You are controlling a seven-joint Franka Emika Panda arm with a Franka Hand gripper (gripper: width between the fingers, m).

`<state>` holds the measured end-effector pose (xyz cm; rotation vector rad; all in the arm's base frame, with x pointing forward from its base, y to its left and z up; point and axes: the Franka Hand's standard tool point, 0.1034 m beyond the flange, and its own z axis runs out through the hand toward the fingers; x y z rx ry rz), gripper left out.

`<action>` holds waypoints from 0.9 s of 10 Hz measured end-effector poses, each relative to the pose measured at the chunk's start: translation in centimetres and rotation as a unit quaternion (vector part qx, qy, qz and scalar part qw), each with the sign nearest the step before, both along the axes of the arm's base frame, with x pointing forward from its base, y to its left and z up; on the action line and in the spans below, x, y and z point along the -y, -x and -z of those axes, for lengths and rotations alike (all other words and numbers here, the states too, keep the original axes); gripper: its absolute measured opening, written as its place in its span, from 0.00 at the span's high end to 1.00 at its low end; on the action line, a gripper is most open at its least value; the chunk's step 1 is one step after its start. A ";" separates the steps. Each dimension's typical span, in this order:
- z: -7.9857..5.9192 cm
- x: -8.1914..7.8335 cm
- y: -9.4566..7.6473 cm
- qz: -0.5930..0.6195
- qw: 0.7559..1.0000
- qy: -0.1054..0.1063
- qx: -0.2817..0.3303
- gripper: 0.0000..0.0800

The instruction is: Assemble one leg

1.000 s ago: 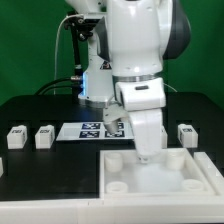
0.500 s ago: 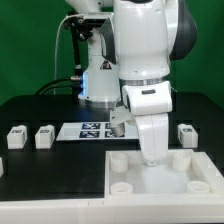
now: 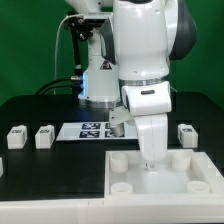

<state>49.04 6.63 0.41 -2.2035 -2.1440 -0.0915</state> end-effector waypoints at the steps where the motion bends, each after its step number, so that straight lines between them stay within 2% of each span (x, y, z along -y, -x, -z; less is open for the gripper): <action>1: 0.0 0.0 0.0 0.000 1.000 0.000 0.000 0.30; 2: 0.0 0.0 0.0 0.000 1.000 0.000 0.000 0.21; 8: -0.1 0.0 0.0 0.003 1.000 0.000 0.001 0.19; 9: -1.2 0.0 0.1 0.022 1.000 0.003 0.004 0.19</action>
Offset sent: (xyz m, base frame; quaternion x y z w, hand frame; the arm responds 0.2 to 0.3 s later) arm 0.0000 0.0000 0.0000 0.0000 0.0000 0.0000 1.0000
